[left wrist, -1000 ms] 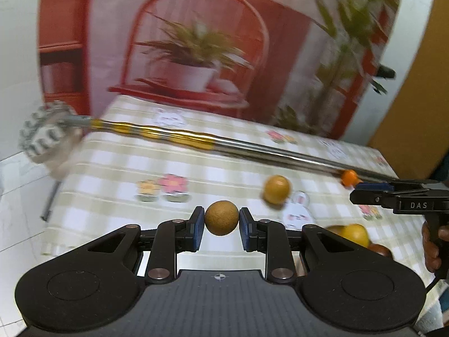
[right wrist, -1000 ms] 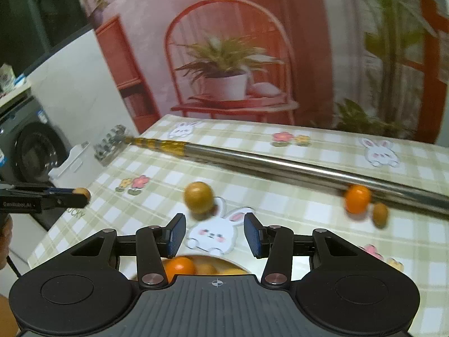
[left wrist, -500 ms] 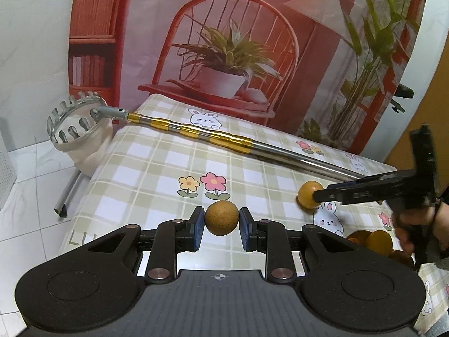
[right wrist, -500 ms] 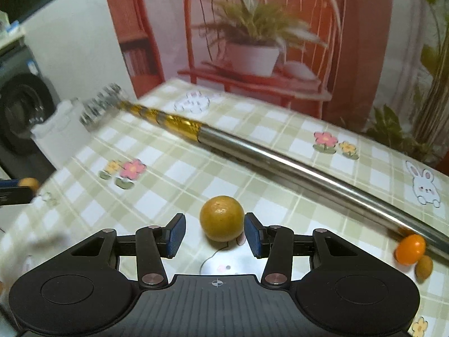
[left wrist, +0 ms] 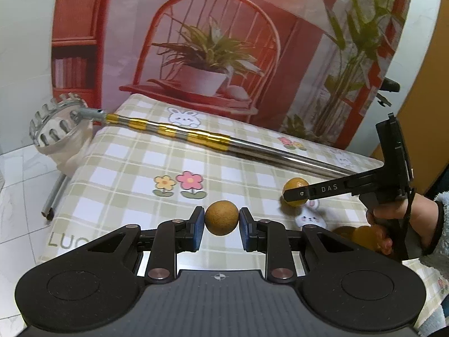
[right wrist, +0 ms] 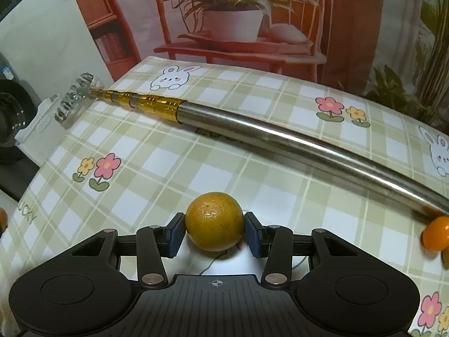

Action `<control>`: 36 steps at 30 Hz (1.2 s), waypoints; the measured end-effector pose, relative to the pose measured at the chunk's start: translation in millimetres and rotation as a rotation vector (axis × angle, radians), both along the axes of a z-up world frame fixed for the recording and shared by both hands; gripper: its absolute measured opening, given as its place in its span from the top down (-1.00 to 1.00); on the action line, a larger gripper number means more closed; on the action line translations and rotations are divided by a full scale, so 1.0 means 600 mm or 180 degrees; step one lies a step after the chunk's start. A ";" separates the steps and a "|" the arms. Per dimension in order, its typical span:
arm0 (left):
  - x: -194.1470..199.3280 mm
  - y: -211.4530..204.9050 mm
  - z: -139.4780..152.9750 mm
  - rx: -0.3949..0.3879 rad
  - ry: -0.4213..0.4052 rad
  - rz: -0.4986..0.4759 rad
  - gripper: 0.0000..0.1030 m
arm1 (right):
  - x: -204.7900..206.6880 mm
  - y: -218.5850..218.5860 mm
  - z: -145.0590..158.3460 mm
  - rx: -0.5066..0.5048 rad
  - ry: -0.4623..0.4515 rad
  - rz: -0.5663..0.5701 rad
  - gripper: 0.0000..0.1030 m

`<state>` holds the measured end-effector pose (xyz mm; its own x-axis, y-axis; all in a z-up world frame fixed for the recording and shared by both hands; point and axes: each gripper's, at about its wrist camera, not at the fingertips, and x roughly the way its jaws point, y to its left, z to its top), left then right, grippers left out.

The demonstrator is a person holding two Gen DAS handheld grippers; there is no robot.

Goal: Organize fruits
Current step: 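Carry the kiwi toward the plate with the left tool while the right tool carries the citrus, then lower the kiwi onto the plate and open the left tool while the right tool lowers the citrus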

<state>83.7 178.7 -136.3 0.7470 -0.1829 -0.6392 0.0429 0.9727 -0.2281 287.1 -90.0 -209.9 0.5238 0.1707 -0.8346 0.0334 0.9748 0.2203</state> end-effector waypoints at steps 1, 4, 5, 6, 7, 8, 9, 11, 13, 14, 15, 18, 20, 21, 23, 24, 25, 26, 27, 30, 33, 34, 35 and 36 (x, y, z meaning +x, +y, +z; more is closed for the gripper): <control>-0.001 -0.004 0.002 -0.0007 -0.0011 -0.0033 0.45 | -0.004 -0.002 0.003 0.0009 -0.0011 0.0002 0.19; -0.004 -0.019 0.008 -0.0032 -0.0040 -0.0136 0.45 | -0.025 -0.006 0.021 0.0029 -0.0083 0.0029 0.19; -0.005 -0.025 0.010 -0.0037 -0.0049 -0.0164 0.45 | -0.035 -0.009 0.029 0.0059 -0.0116 0.0046 0.19; -0.005 -0.031 0.012 -0.0044 -0.0053 -0.0191 0.45 | -0.047 -0.012 0.038 0.0086 -0.0152 0.0065 0.19; -0.005 -0.037 0.013 -0.0050 -0.0052 -0.0222 0.45 | -0.059 -0.014 0.046 0.0100 -0.0184 0.0084 0.19; -0.005 -0.043 0.014 -0.0052 -0.0047 -0.0258 0.45 | -0.075 -0.017 0.056 0.0110 -0.0226 0.0104 0.19; -0.006 -0.051 0.014 -0.0051 -0.0043 -0.0303 0.45 | -0.088 -0.021 0.065 0.0121 -0.0265 0.0113 0.19; -0.007 -0.069 0.014 -0.0032 -0.0027 -0.0401 0.45 | -0.123 -0.030 0.083 0.0152 -0.0368 0.0112 0.19; -0.007 -0.090 0.012 -0.0028 -0.0004 -0.0504 0.45 | -0.156 -0.041 0.098 0.0183 -0.0468 0.0078 0.19; -0.007 -0.099 0.011 -0.0029 0.0007 -0.0553 0.45 | -0.173 -0.048 0.104 0.0204 -0.0513 0.0057 0.19; -0.007 -0.109 0.009 -0.0029 0.0015 -0.0599 0.45 | -0.192 -0.055 0.109 0.0217 -0.0557 0.0025 0.19; -0.005 -0.142 0.004 -0.0031 0.0049 -0.0750 0.45 | -0.244 -0.074 0.118 0.0222 -0.0647 -0.0082 0.19; -0.003 -0.160 -0.002 -0.0025 0.0072 -0.0844 0.45 | -0.279 -0.080 0.121 0.0160 -0.0712 -0.0132 0.19; -0.001 -0.167 -0.006 -0.0022 0.0089 -0.0887 0.45 | -0.295 -0.081 0.120 0.0132 -0.0741 -0.0140 0.19; 0.003 -0.184 -0.013 -0.0017 0.0139 -0.0952 0.45 | -0.321 -0.082 0.116 0.0122 -0.0769 -0.0153 0.19; 0.005 -0.188 -0.016 -0.0015 0.0158 -0.0974 0.45 | -0.331 -0.081 0.112 0.0132 -0.0771 -0.0156 0.19; 0.007 -0.194 -0.020 -0.0012 0.0180 -0.1003 0.45 | -0.339 -0.080 0.108 0.0142 -0.0769 -0.0157 0.19; 0.008 -0.200 -0.023 -0.0003 0.0200 -0.1028 0.45 | -0.346 -0.079 0.104 0.0150 -0.0767 -0.0160 0.19; 0.009 -0.205 -0.026 0.0005 0.0217 -0.1046 0.45 | -0.351 -0.076 0.100 0.0154 -0.0767 -0.0162 0.19; 0.014 -0.215 -0.037 -0.0002 0.0289 -0.1071 0.45 | -0.359 -0.069 0.092 0.0129 -0.0781 -0.0137 0.19; 0.024 -0.222 -0.048 -0.0024 0.0359 -0.1068 0.45 | -0.360 -0.063 0.088 0.0107 -0.0796 -0.0102 0.19; 0.028 -0.224 -0.052 -0.0030 0.0387 -0.1064 0.46 | -0.361 -0.060 0.086 0.0107 -0.0801 -0.0087 0.19; 0.031 -0.227 -0.055 -0.0039 0.0412 -0.1061 0.46 | -0.359 -0.059 0.086 0.0105 -0.0806 -0.0074 0.19; 0.033 -0.230 -0.058 -0.0044 0.0436 -0.1056 0.45 | -0.359 -0.057 0.084 0.0096 -0.0811 -0.0056 0.19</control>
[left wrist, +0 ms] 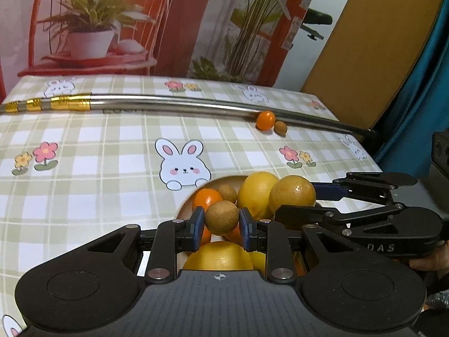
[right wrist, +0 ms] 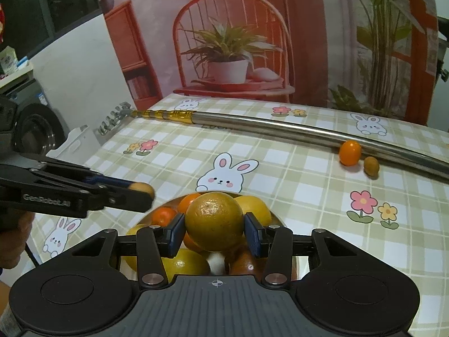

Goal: Organize fruits
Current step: 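Lower the kiwi onto the plate and open the left tool while the right tool lowers the citrus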

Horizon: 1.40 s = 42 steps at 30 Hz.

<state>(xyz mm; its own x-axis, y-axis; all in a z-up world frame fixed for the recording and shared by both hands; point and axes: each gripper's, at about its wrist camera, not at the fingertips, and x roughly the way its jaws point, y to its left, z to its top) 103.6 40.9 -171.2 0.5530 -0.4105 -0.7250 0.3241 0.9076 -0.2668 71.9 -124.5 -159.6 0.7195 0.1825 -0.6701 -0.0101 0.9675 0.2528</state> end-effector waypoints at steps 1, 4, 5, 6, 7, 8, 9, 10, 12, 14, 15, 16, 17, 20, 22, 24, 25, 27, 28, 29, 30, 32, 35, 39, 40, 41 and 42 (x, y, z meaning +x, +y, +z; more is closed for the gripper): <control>0.003 -0.002 -0.004 0.0003 0.0022 0.0002 0.45 | 0.001 0.001 -0.001 -0.0015 -0.0001 0.0013 0.19; 0.008 -0.007 -0.009 0.0022 0.0058 -0.0007 0.45 | 0.001 0.003 -0.005 -0.0043 0.0005 0.0024 0.19; 0.010 -0.008 -0.010 0.0027 0.0070 -0.0012 0.45 | 0.000 0.003 -0.007 -0.0045 0.0008 0.0027 0.19; 0.010 -0.010 -0.011 0.0033 0.0079 -0.0017 0.46 | -0.001 0.003 -0.009 -0.0051 0.0009 0.0030 0.19; 0.012 -0.011 -0.012 0.0043 0.0089 -0.0022 0.46 | -0.002 0.004 -0.010 -0.0055 -0.0001 0.0034 0.19; 0.013 -0.013 -0.013 0.0053 0.0096 -0.0025 0.45 | -0.002 0.004 -0.011 -0.0049 -0.0006 0.0041 0.19; 0.014 -0.015 -0.014 0.0062 0.0103 -0.0029 0.45 | -0.003 0.004 -0.012 -0.0040 -0.0006 0.0047 0.19; 0.016 -0.016 -0.015 0.0068 0.0110 -0.0035 0.46 | -0.002 0.005 -0.013 -0.0032 -0.0006 0.0051 0.19; 0.016 -0.019 -0.016 0.0081 0.0122 -0.0044 0.45 | -0.002 0.004 -0.016 -0.0014 -0.0007 0.0064 0.19; 0.017 -0.020 -0.018 0.0099 0.0137 -0.0052 0.45 | -0.003 0.004 -0.017 -0.0009 -0.0017 0.0066 0.19; 0.018 -0.021 -0.018 0.0106 0.0144 -0.0054 0.45 | -0.003 0.005 -0.017 -0.0009 -0.0021 0.0067 0.19; 0.019 -0.022 -0.019 0.0109 0.0151 -0.0057 0.45 | -0.004 0.004 -0.017 -0.0007 -0.0024 0.0068 0.19; 0.019 -0.023 -0.020 0.0111 0.0155 -0.0058 0.45 | -0.004 0.004 -0.017 -0.0001 -0.0027 0.0070 0.19; 0.021 -0.026 -0.020 0.0119 0.0162 -0.0067 0.45 | -0.004 0.003 -0.019 0.0003 -0.0032 0.0079 0.19; 0.021 -0.029 -0.020 0.0127 0.0161 -0.0079 0.45 | -0.004 0.004 -0.018 -0.0004 -0.0035 0.0083 0.18; 0.021 -0.031 -0.021 0.0139 0.0162 -0.0082 0.45 | -0.005 0.005 -0.018 -0.0004 -0.0041 0.0089 0.18; 0.022 -0.032 -0.022 0.0146 0.0165 -0.0078 0.45 | -0.005 0.004 -0.018 0.0011 -0.0042 0.0093 0.18; 0.023 -0.032 -0.022 0.0158 0.0168 -0.0065 0.45 | -0.006 0.004 -0.018 0.0033 -0.0041 0.0094 0.18; 0.023 -0.032 -0.022 0.0165 0.0167 -0.0056 0.45 | -0.006 0.004 -0.018 0.0035 -0.0043 0.0094 0.18; 0.023 -0.032 -0.022 0.0164 0.0166 -0.0048 0.45 | -0.006 0.004 -0.018 0.0037 -0.0042 0.0096 0.18; 0.023 -0.031 -0.022 0.0160 0.0166 -0.0044 0.45 | -0.006 0.004 -0.017 0.0037 -0.0043 0.0097 0.18; 0.021 -0.031 -0.020 0.0146 0.0154 -0.0042 0.45 | -0.007 0.004 -0.017 0.0031 -0.0044 0.0097 0.18; 0.020 -0.032 -0.018 0.0135 0.0139 -0.0043 0.45 | -0.009 0.005 -0.014 0.0034 -0.0048 0.0112 0.18; 0.017 -0.029 -0.009 0.0119 0.0091 0.0001 0.45 | -0.017 0.001 -0.004 0.0064 -0.0100 0.0088 0.18; 0.015 -0.028 -0.006 0.0114 0.0076 0.0019 0.45 | -0.018 -0.001 -0.001 0.0069 -0.0113 0.0077 0.18; 0.014 -0.026 -0.002 0.0107 0.0059 0.0038 0.45 | -0.020 -0.004 0.002 0.0078 -0.0130 0.0068 0.18; 0.014 -0.024 0.002 0.0101 0.0040 0.0054 0.45 | -0.023 -0.006 0.005 0.0086 -0.0151 0.0054 0.18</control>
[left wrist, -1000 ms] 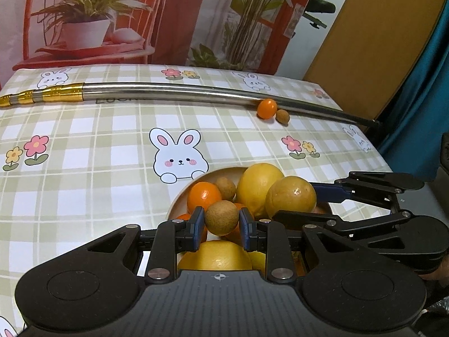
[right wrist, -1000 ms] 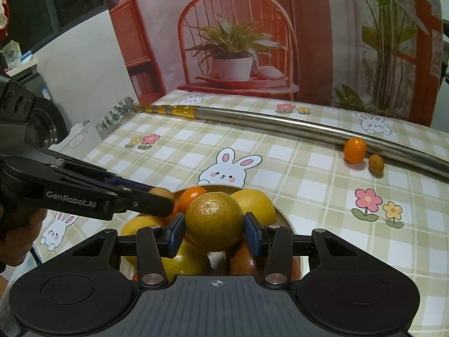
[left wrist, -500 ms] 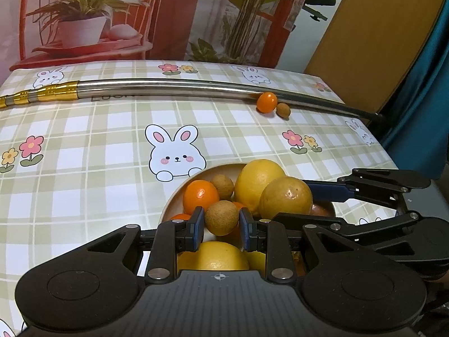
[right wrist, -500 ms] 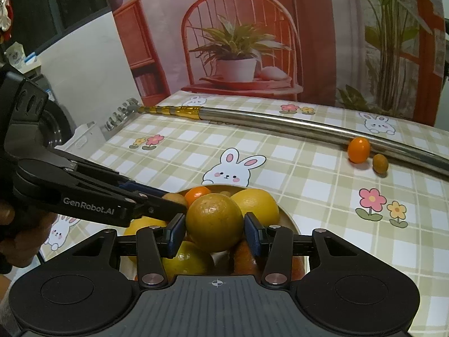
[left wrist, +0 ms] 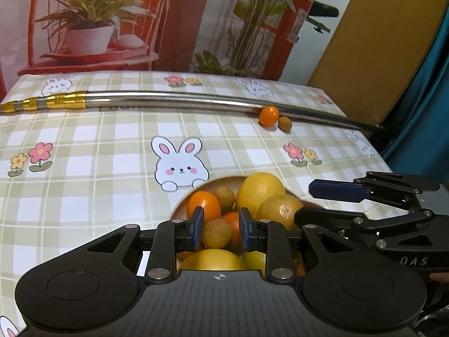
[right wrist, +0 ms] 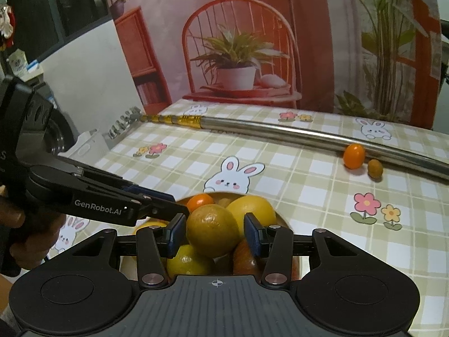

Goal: Organize fruits
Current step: 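Lower the kiwi onto the plate and open the left tool while the right tool lowers the citrus, then move both tools to the loose tangerine and small kiwi by the pole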

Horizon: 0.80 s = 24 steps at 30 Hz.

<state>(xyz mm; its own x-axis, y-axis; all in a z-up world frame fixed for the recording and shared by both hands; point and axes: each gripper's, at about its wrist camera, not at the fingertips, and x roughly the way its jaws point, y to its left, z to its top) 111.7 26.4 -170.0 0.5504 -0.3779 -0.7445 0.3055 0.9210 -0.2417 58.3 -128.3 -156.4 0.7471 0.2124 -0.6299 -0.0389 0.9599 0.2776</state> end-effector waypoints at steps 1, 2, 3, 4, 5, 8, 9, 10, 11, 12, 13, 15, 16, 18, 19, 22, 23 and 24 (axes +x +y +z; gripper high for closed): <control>-0.001 0.002 0.005 -0.0001 -0.0024 0.0017 0.45 | -0.002 -0.002 0.003 0.0003 -0.0019 -0.0013 0.18; -0.001 0.004 0.011 0.0004 -0.0048 0.0035 0.45 | -0.004 -0.006 0.007 0.0002 -0.0040 -0.0030 0.18; -0.002 0.005 0.016 0.0012 -0.0076 0.0052 0.45 | -0.006 -0.009 0.010 0.0003 -0.0061 -0.0054 0.18; -0.002 0.007 0.023 0.0019 -0.0113 0.0070 0.45 | -0.007 -0.014 0.013 0.0006 -0.0080 -0.0077 0.18; -0.003 0.008 0.029 0.0023 -0.0145 0.0082 0.45 | -0.008 -0.019 0.016 0.0011 -0.0099 -0.0103 0.18; -0.002 0.006 0.049 0.0022 -0.0250 0.0114 0.45 | -0.011 -0.035 0.025 0.0007 -0.0155 -0.0193 0.18; -0.002 0.005 0.055 0.0021 -0.0281 0.0117 0.45 | -0.013 -0.043 0.028 -0.0003 -0.0175 -0.0227 0.18; -0.001 0.002 0.062 0.0018 -0.0317 0.0118 0.45 | -0.013 -0.049 0.030 -0.0015 -0.0188 -0.0252 0.18; 0.000 -0.002 0.068 0.0011 -0.0368 0.0109 0.45 | -0.014 -0.057 0.034 -0.0029 -0.0209 -0.0282 0.18; 0.002 -0.007 0.074 0.0004 -0.0401 0.0106 0.45 | -0.016 -0.066 0.038 -0.0042 -0.0235 -0.0321 0.18; 0.003 -0.013 0.081 -0.0009 -0.0435 0.0101 0.45 | -0.017 -0.075 0.042 -0.0049 -0.0260 -0.0357 0.18; 0.006 -0.025 0.090 -0.0027 -0.0479 0.0081 0.45 | -0.019 -0.094 0.050 -0.0085 -0.0304 -0.0423 0.18; 0.008 -0.033 0.094 -0.0033 -0.0501 0.0063 0.45 | -0.020 -0.105 0.054 -0.0117 -0.0327 -0.0461 0.18; 0.015 -0.049 0.100 -0.0025 -0.0533 0.0023 0.45 | -0.020 -0.122 0.061 -0.0187 -0.0345 -0.0528 0.17; 0.019 -0.058 0.103 -0.0019 -0.0544 -0.0002 0.45 | -0.020 -0.132 0.063 -0.0236 -0.0346 -0.0574 0.18; 0.034 -0.085 0.107 0.0004 -0.0556 -0.0063 0.45 | -0.022 -0.160 0.065 -0.0321 -0.0353 -0.0672 0.18; 0.040 -0.094 0.107 0.0007 -0.0550 -0.0078 0.45 | -0.022 -0.168 0.064 -0.0336 -0.0355 -0.0698 0.18; 0.048 -0.103 0.107 0.0005 -0.0542 -0.0091 0.45 | -0.023 -0.178 0.062 -0.0354 -0.0354 -0.0727 0.18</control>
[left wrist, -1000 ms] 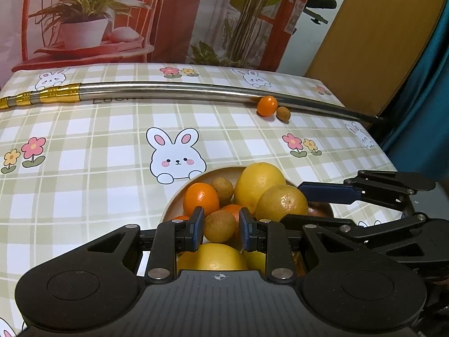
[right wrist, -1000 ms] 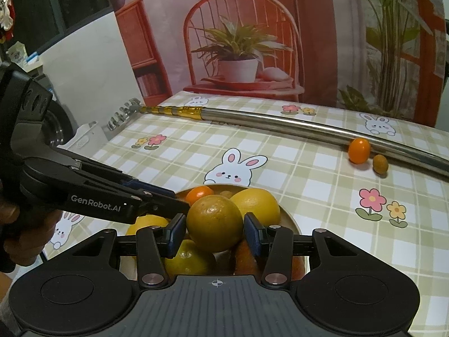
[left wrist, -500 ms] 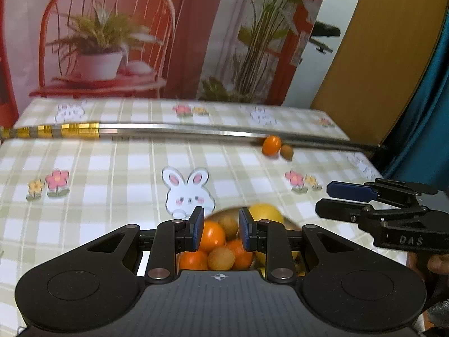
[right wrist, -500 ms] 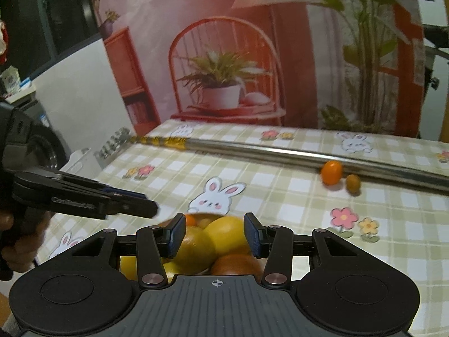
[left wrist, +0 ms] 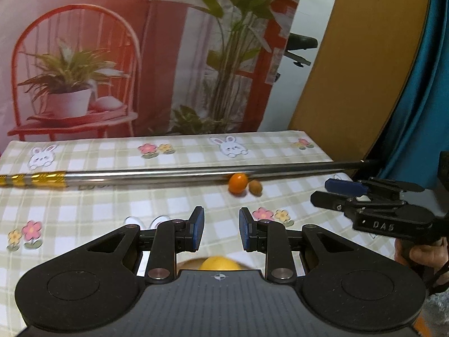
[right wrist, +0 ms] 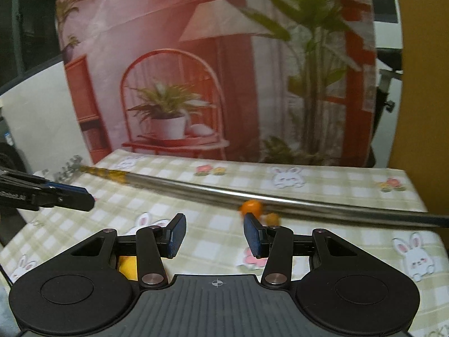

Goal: Organize fruits
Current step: 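Move both tools to the loose tangerine and small kiwi by the pole, then grasp the tangerine with the left tool while the right tool grasps the small brown kiwi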

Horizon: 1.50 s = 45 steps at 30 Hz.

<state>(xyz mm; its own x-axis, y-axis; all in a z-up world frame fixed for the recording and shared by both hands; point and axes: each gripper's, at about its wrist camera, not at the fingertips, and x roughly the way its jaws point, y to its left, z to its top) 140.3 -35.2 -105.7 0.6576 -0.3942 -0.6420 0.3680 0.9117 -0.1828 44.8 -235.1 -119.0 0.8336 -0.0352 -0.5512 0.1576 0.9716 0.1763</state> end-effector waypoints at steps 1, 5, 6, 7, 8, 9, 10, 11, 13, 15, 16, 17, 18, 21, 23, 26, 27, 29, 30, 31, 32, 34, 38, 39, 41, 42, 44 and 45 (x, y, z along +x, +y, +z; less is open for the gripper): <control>0.007 -0.010 0.000 -0.0001 0.0010 -0.0010 0.45 | 0.000 -0.008 -0.002 -0.0011 0.0003 -0.0017 0.18; 0.041 -0.053 -0.006 0.0004 0.0060 -0.0082 0.45 | 0.000 -0.038 -0.015 -0.0063 0.0035 -0.0055 0.18; 0.050 -0.066 -0.008 0.0012 0.0071 -0.0109 0.45 | 0.001 -0.047 -0.020 -0.0078 0.0051 -0.0064 0.18; 0.059 -0.079 -0.011 0.0031 0.0075 -0.0137 0.45 | 0.001 -0.053 -0.023 -0.0086 0.0061 -0.0069 0.18; 0.069 -0.092 -0.014 0.0062 0.0072 -0.0151 0.45 | 0.001 -0.060 -0.028 -0.0086 0.0072 -0.0075 0.18; 0.076 -0.100 -0.018 0.0089 0.0072 -0.0158 0.45 | 0.001 -0.069 -0.033 -0.0074 0.0080 -0.0081 0.18; 0.089 -0.113 -0.023 0.0119 0.0075 -0.0162 0.45 | 0.002 -0.077 -0.037 -0.0053 0.0086 -0.0089 0.18; 0.097 -0.120 -0.027 0.0137 0.0075 -0.0161 0.45 | 0.003 -0.087 -0.041 -0.0026 0.0090 -0.0098 0.18; 0.121 -0.136 -0.039 0.0176 0.0092 -0.0143 0.45 | 0.006 -0.105 -0.049 0.0016 0.0082 -0.0116 0.18; 0.145 -0.149 -0.053 0.0183 0.0128 -0.0153 0.45 | 0.012 -0.123 -0.057 0.0060 0.0074 -0.0140 0.18; 0.158 -0.154 -0.061 0.0169 0.0160 -0.0145 0.45 | 0.014 -0.131 -0.062 0.0084 0.0068 -0.0150 0.18; 0.171 -0.158 -0.069 0.0136 0.0209 -0.0112 0.45 | 0.017 -0.139 -0.067 0.0106 0.0059 -0.0160 0.18; 0.183 -0.160 -0.077 0.0105 0.0267 -0.0082 0.45 | 0.021 -0.146 -0.072 0.0126 0.0056 -0.0168 0.18; 0.223 -0.163 -0.103 -0.0004 0.0452 0.0042 0.45 | 0.033 -0.160 -0.091 0.0168 0.0068 -0.0181 0.18; 0.242 -0.165 -0.118 -0.0028 0.0535 0.0091 0.45 | 0.041 -0.166 -0.104 0.0191 0.0092 -0.0179 0.18; 0.265 -0.170 -0.136 -0.0066 0.0652 0.0124 0.44 | 0.048 -0.169 -0.121 0.0249 0.0095 -0.0164 0.18; 0.271 -0.170 -0.142 -0.0094 0.0697 0.0124 0.44 | 0.051 -0.170 -0.126 0.0264 0.0096 -0.0162 0.18; 0.282 -0.174 -0.153 -0.0111 0.0771 0.0148 0.43 | 0.055 -0.172 -0.137 0.0280 0.0104 -0.0152 0.18; 0.285 -0.174 -0.156 -0.0115 0.0782 0.0154 0.43 | 0.057 -0.172 -0.143 0.0273 0.0114 -0.0142 0.18; 0.288 -0.175 -0.160 -0.0120 0.0797 0.0163 0.42 | 0.060 -0.170 -0.150 0.0253 0.0133 -0.0131 0.18; 0.290 -0.175 -0.163 -0.0128 0.0814 0.0179 0.41 | 0.063 -0.168 -0.156 0.0232 0.0157 -0.0121 0.18; 0.293 -0.177 -0.168 -0.0130 0.0838 0.0200 0.36 | 0.068 -0.166 -0.167 0.0230 0.0184 -0.0100 0.19; 0.300 -0.178 -0.175 -0.0106 0.0854 0.0198 0.25 | 0.077 -0.165 -0.182 0.0276 0.0204 -0.0066 0.19; 0.302 -0.178 -0.177 -0.0109 0.0879 0.0200 0.25 | 0.079 -0.166 -0.184 0.0285 0.0206 -0.0062 0.19; 0.304 -0.176 -0.182 -0.0119 0.0920 0.0202 0.25 | 0.082 -0.167 -0.188 0.0307 0.0209 -0.0061 0.19; 0.304 -0.176 -0.185 -0.0117 0.0935 0.0199 0.25 | 0.083 -0.167 -0.189 0.0313 0.0210 -0.0067 0.19; 0.307 -0.177 -0.189 -0.0116 0.0952 0.0197 0.26 | 0.085 -0.170 -0.191 0.0329 0.0209 -0.0076 0.19; 0.308 -0.177 -0.192 -0.0117 0.0963 0.0195 0.27 | 0.085 -0.170 -0.193 0.0335 0.0207 -0.0080 0.19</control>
